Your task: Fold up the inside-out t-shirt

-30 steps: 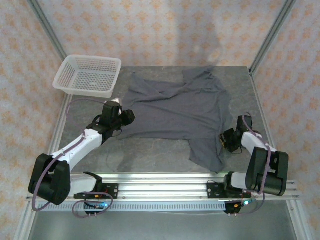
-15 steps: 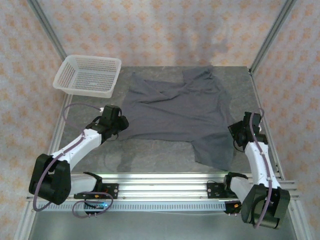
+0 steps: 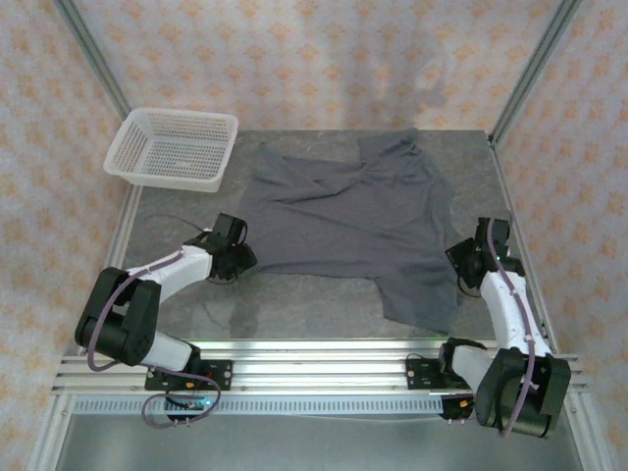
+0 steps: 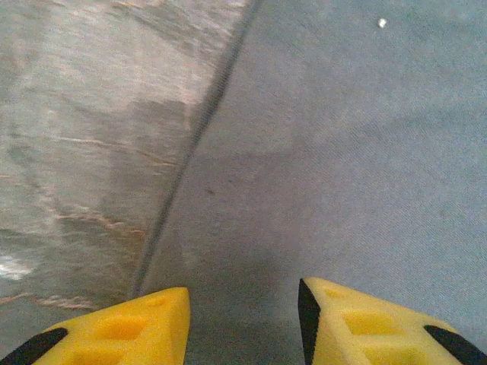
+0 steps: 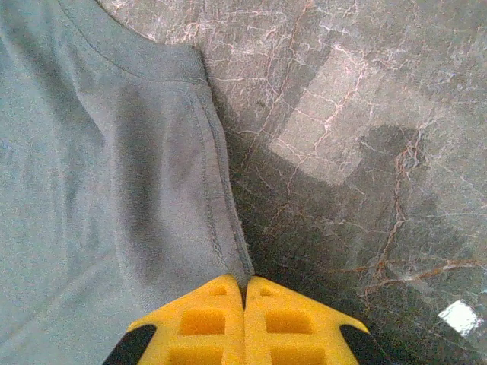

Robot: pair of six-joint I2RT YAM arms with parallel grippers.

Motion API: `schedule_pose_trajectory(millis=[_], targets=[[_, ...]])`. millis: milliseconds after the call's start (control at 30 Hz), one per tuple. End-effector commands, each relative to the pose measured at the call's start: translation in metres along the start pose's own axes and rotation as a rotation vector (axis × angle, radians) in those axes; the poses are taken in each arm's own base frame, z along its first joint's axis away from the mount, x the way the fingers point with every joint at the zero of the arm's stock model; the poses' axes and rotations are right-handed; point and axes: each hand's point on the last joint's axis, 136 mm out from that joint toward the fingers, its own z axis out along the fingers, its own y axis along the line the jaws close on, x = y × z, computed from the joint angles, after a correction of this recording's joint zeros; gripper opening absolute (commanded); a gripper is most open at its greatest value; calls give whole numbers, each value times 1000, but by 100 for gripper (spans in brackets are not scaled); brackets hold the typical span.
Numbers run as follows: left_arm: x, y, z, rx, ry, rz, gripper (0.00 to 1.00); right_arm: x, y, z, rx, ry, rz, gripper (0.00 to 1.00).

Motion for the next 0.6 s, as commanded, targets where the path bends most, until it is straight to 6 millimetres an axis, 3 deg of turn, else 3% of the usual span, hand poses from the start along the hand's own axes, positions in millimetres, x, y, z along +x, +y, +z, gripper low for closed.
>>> schedule_pose_trajectory(millis=[0,167,367,567], targets=[[-9,30,-16,-115,-83,-43,42,-2,2,-6,2,-4,-23,0],[-10,40,-23,-121,-103,-82,41,-3,5,-5,-2,0,-22,0],[4,19,-8,-6,12,-101,41,-5,5,-6,2,-3,-28,0],[9,16,-2,-7,55,-132,41,-3,2,-7,9,-6,-29,0]])
